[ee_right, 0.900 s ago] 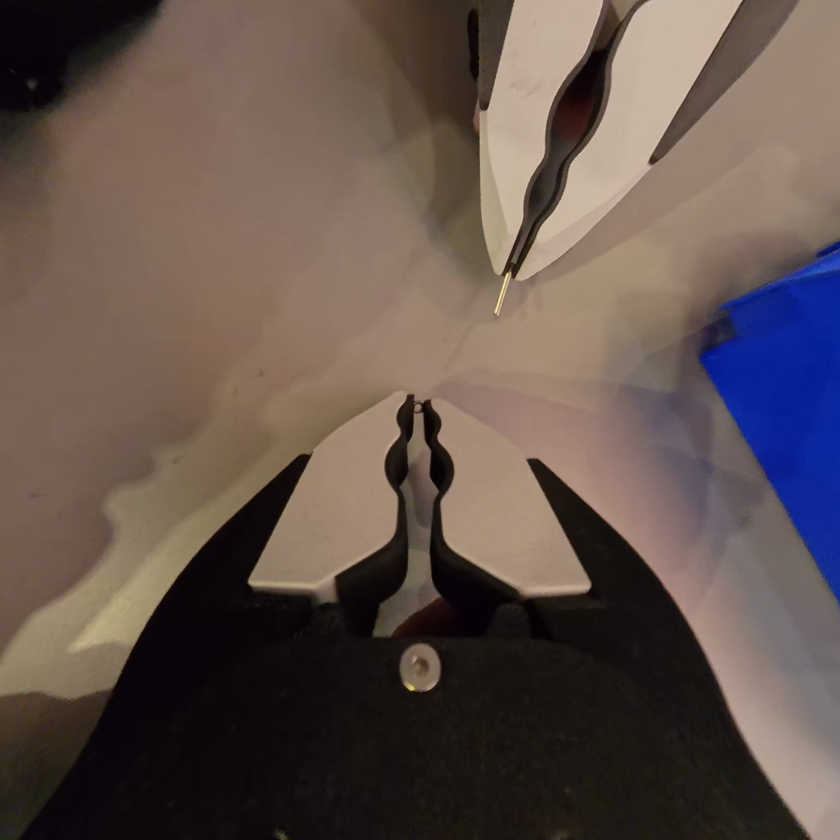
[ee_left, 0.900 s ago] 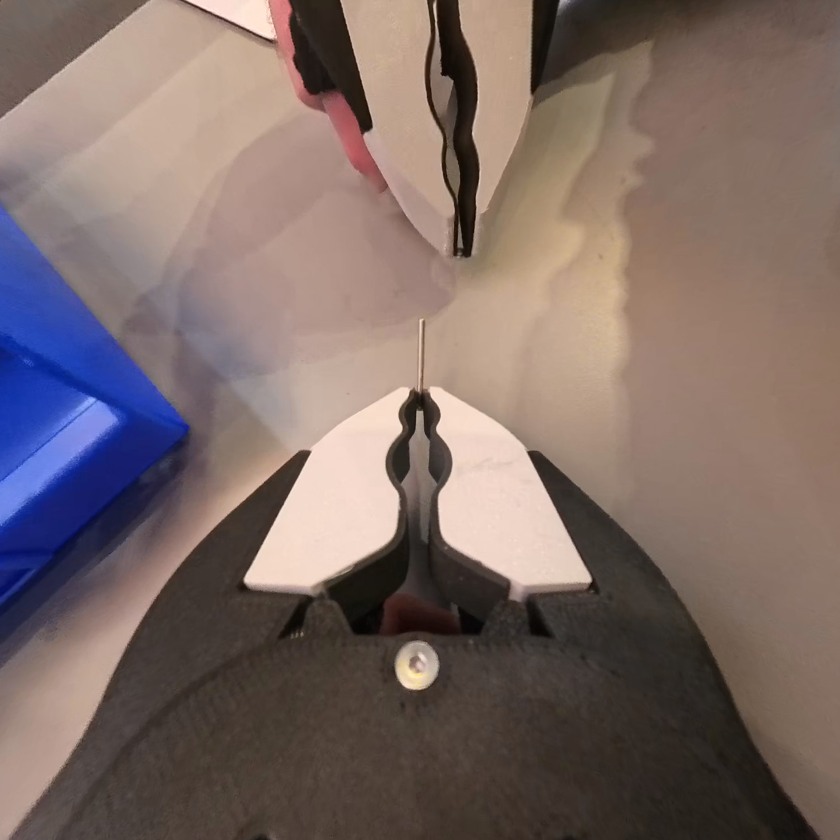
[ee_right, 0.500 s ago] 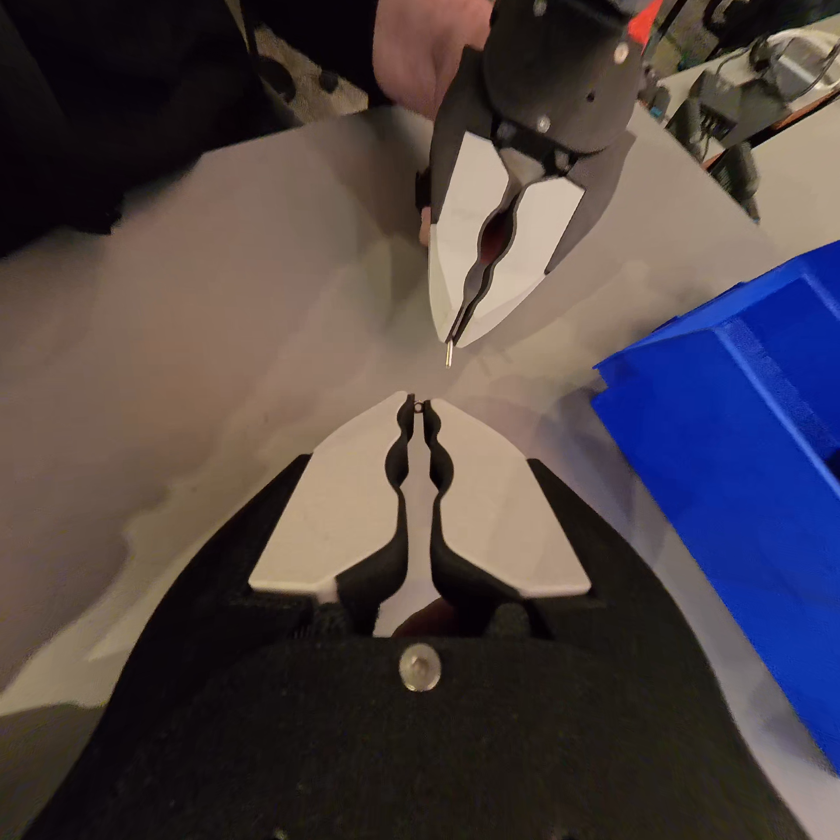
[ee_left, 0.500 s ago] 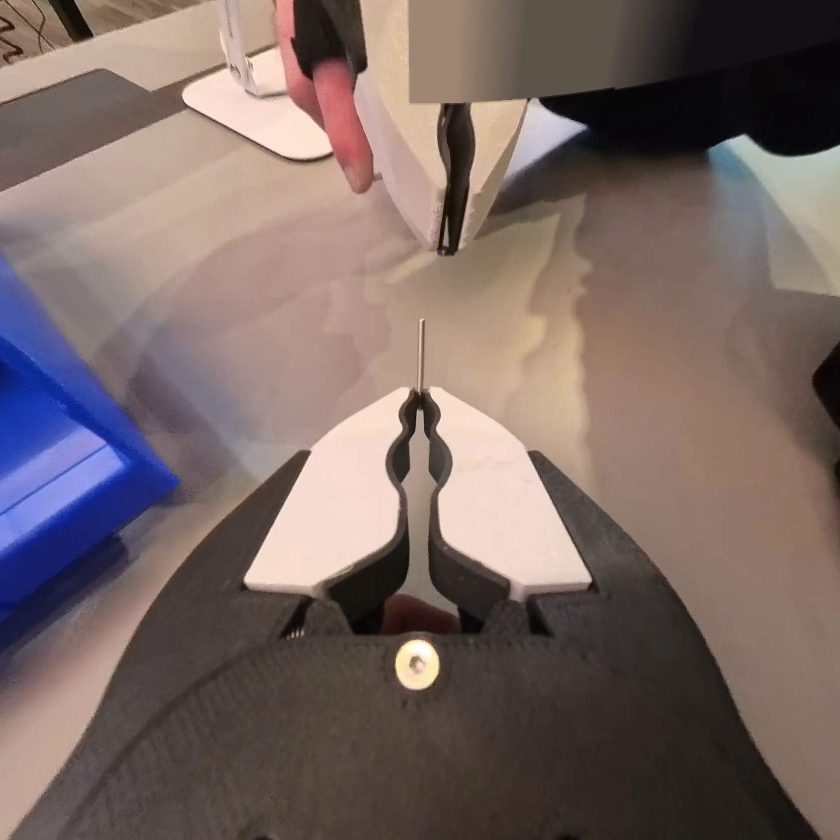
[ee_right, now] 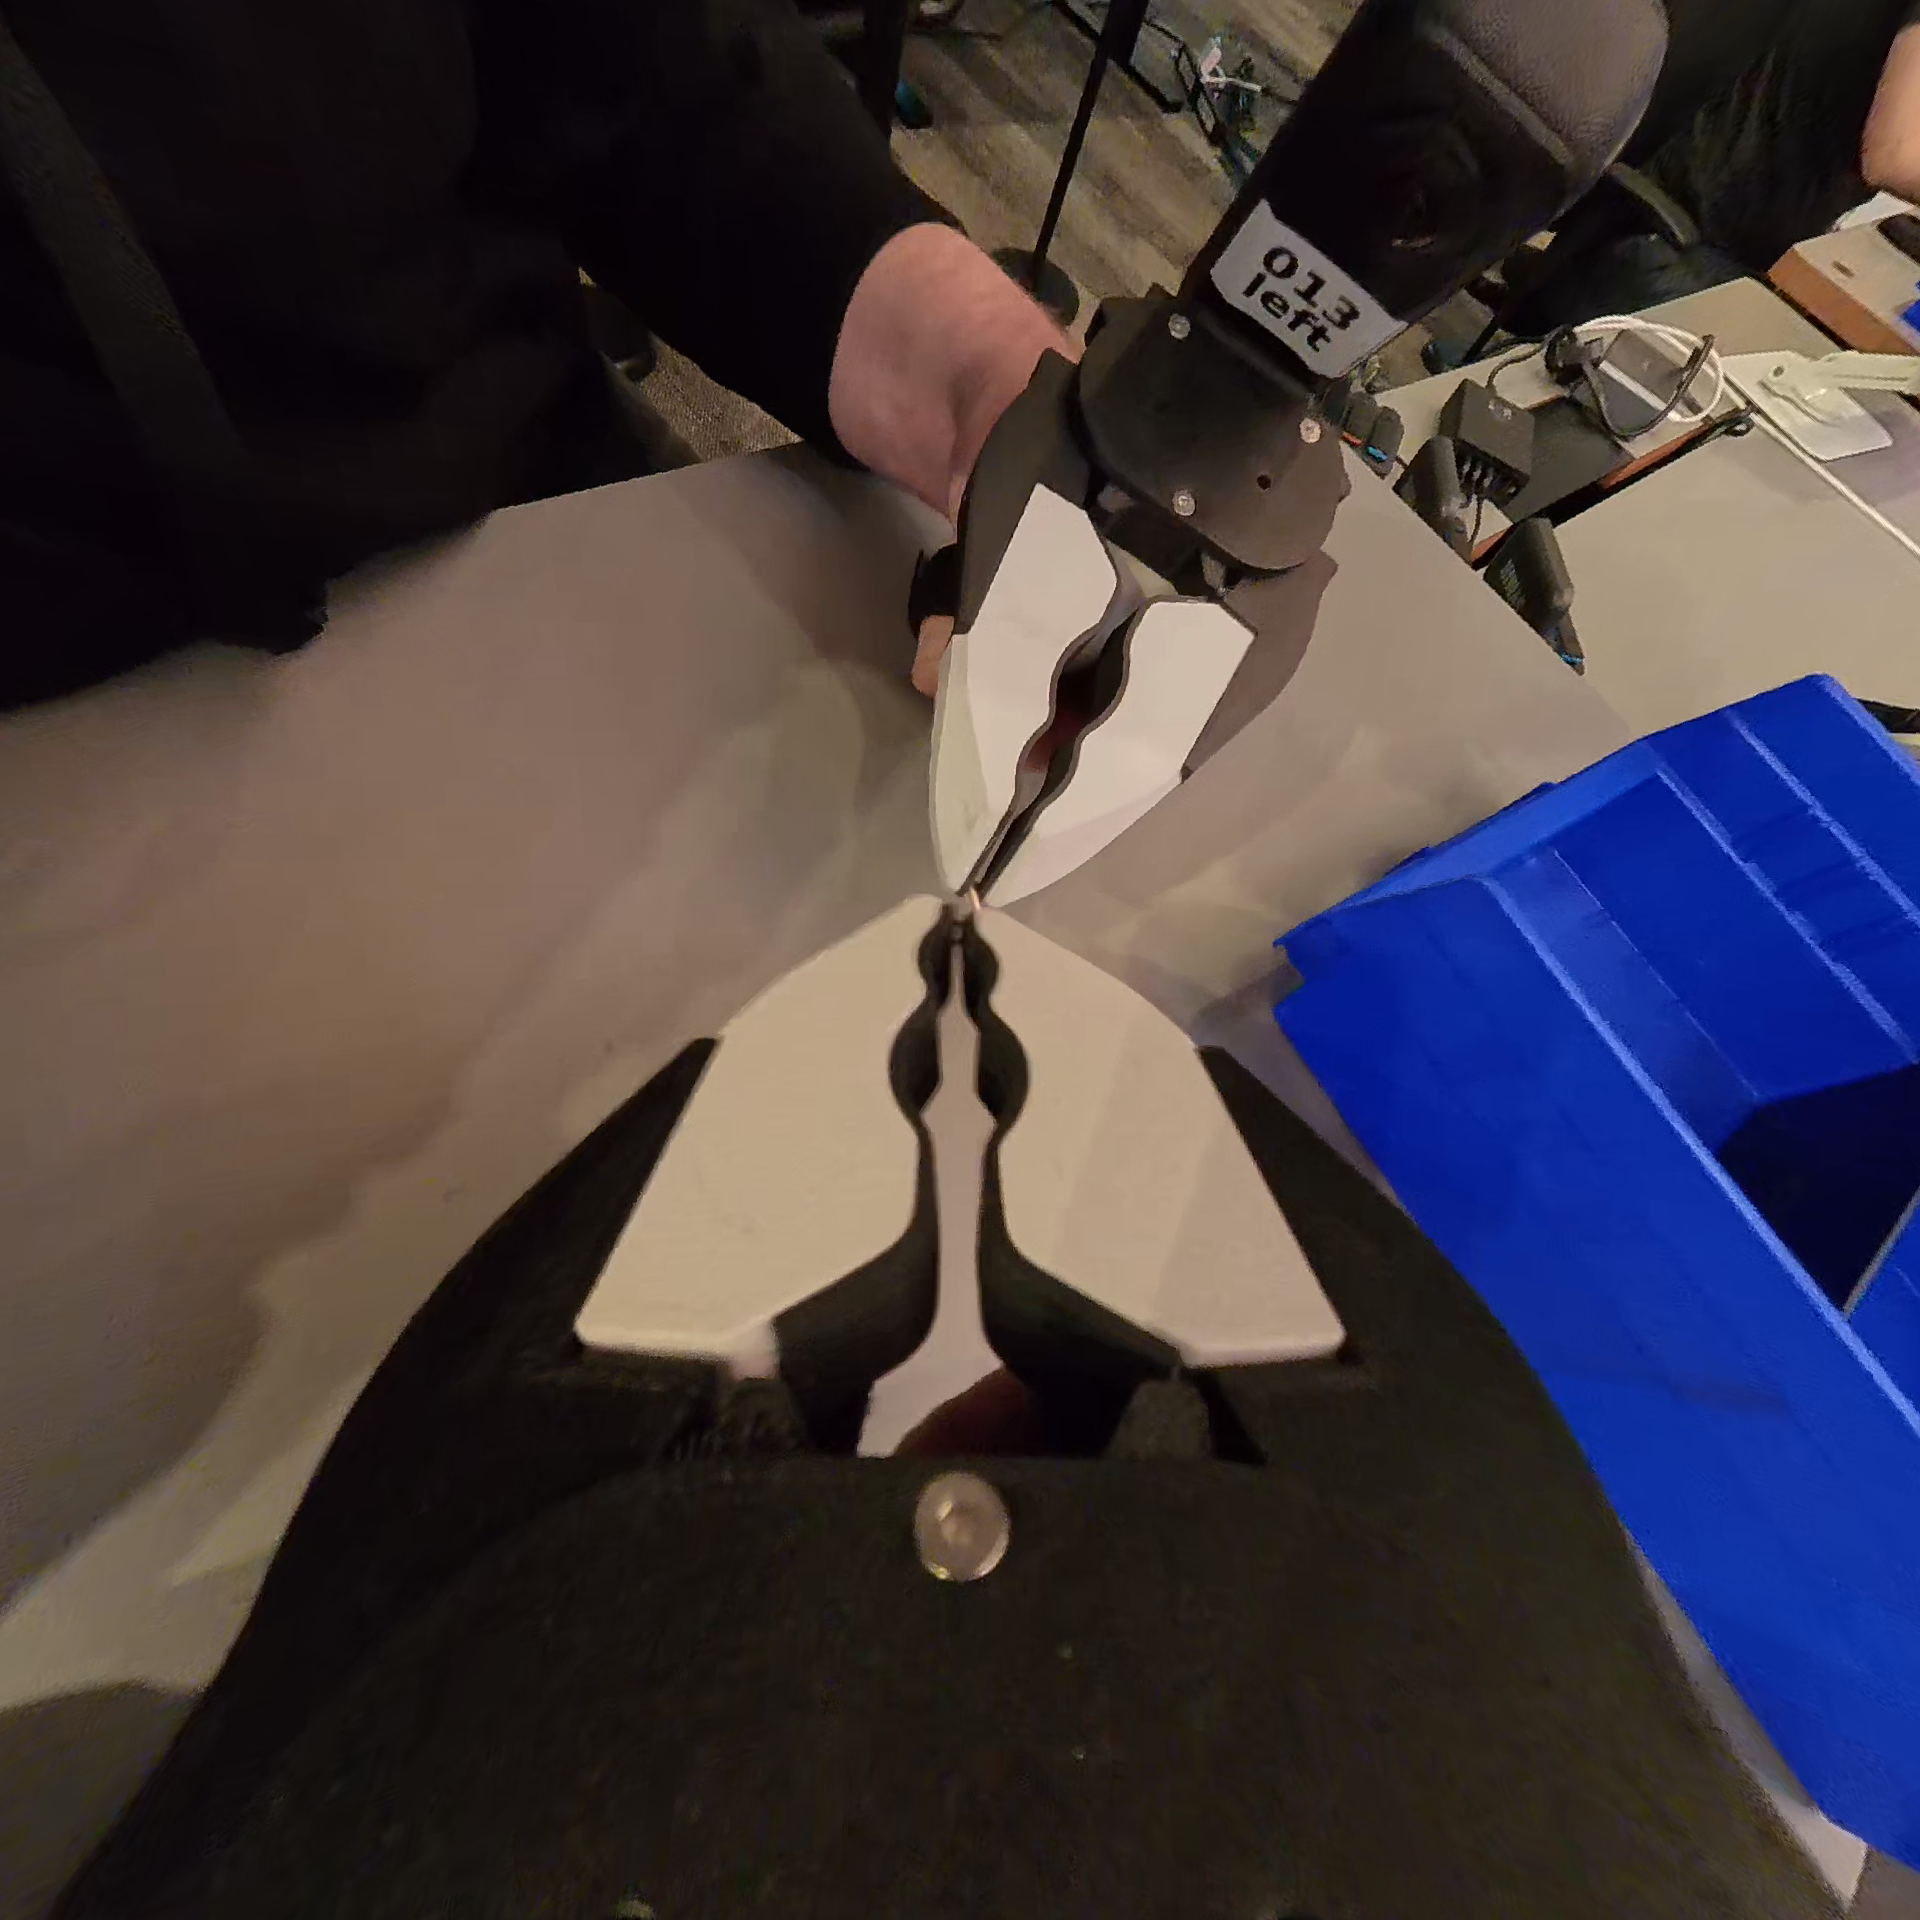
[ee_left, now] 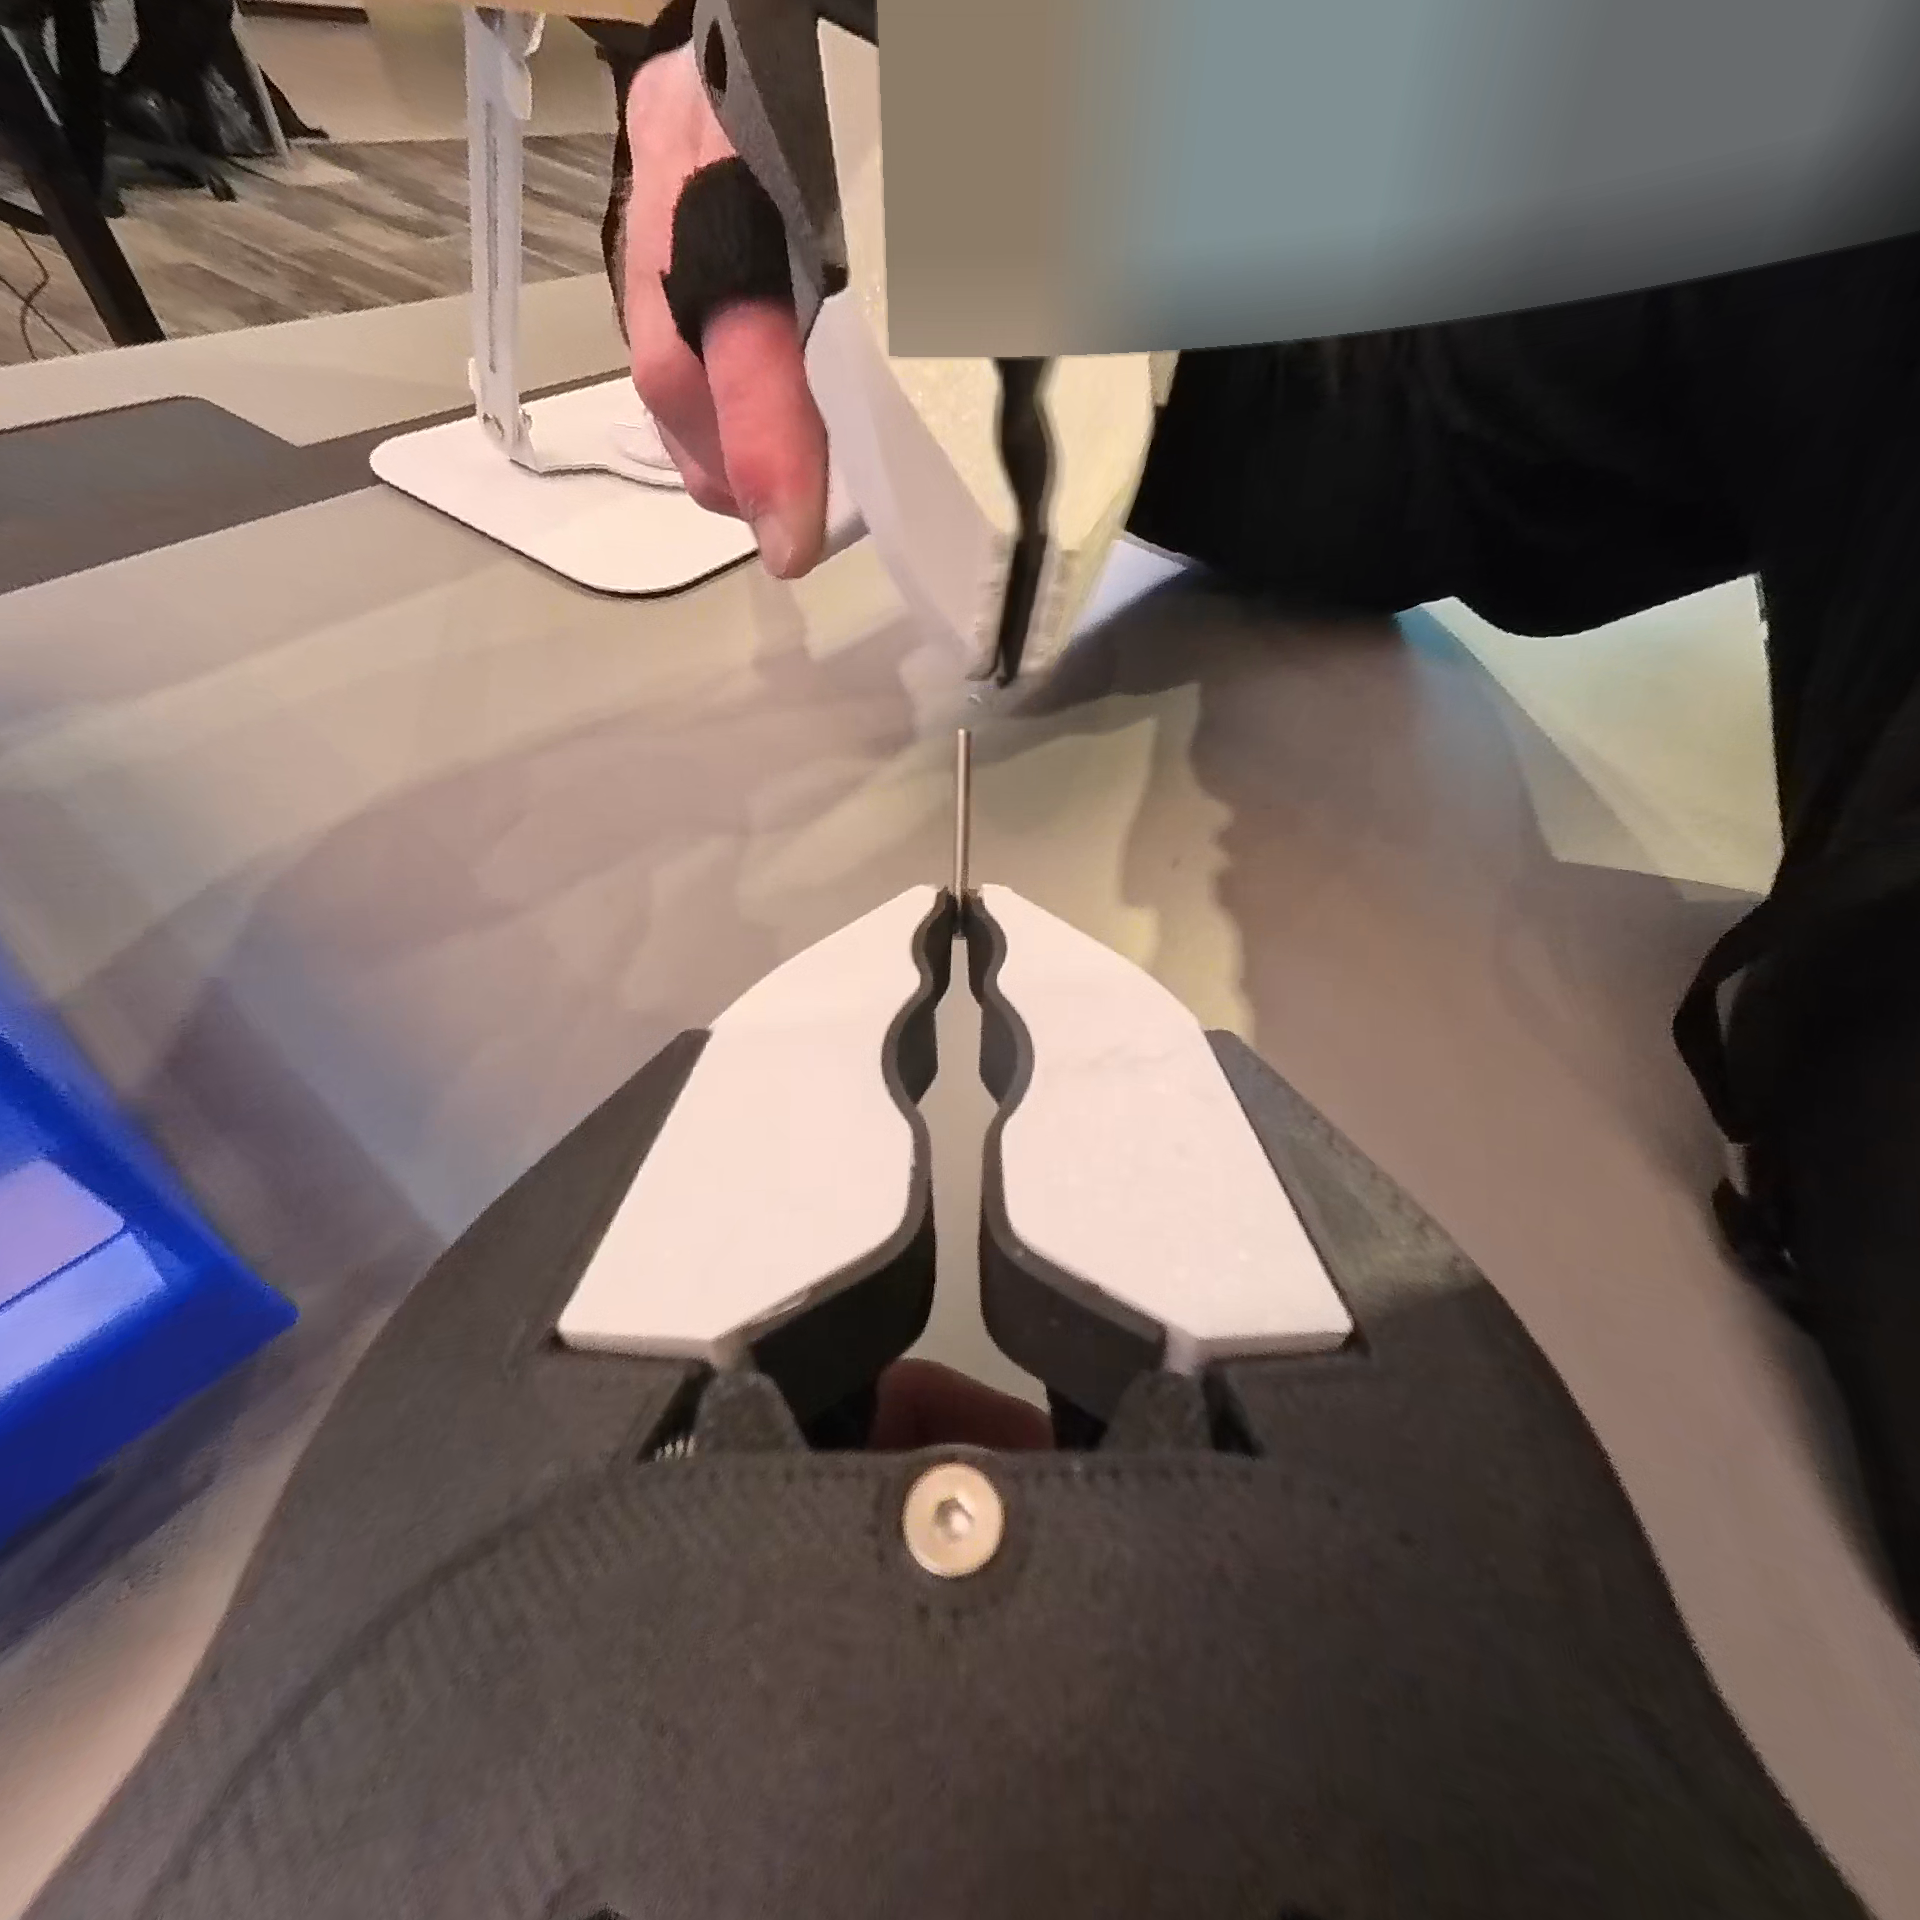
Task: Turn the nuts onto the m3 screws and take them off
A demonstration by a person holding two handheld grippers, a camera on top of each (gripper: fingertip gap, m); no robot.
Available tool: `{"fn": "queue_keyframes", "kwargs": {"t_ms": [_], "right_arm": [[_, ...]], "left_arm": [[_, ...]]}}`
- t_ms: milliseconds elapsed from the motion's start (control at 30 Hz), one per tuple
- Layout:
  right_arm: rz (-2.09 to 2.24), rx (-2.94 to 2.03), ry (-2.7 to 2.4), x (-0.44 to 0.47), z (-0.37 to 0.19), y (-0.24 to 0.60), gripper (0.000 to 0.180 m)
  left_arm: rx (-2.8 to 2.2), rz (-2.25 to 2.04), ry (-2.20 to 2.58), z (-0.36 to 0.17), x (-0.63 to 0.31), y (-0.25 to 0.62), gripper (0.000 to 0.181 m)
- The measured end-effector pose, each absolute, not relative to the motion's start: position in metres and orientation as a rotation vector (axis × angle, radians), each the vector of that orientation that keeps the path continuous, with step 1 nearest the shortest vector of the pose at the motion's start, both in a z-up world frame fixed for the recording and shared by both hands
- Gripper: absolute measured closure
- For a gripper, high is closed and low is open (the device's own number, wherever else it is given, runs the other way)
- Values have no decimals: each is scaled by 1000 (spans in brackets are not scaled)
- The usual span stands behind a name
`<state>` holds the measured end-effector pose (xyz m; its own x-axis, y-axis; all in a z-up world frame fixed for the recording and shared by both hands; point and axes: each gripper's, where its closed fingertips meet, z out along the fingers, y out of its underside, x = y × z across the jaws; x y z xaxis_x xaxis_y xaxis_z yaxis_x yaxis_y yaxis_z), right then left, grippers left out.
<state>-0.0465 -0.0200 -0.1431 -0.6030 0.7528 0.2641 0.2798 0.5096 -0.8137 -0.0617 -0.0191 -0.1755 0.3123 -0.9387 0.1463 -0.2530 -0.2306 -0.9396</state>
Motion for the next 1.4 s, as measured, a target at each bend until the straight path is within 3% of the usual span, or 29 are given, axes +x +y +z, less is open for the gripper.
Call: {"fn": "queue_keyframes", "kwargs": {"t_ms": [533,1000,1400], "right_arm": [[967,-869,-2214,-38,-153,-22,180],[1052,-819,-2308,-54,-175,-75,180],[1054,-964,-2265,-109,-204,-124,166]], "left_arm": [[-1681,-1001,1039,-171,-73,-17,179],[-1610,-980,950,-157,-86,-9,179],[-1598,-798,876,-144,-133,-13,179]]}}
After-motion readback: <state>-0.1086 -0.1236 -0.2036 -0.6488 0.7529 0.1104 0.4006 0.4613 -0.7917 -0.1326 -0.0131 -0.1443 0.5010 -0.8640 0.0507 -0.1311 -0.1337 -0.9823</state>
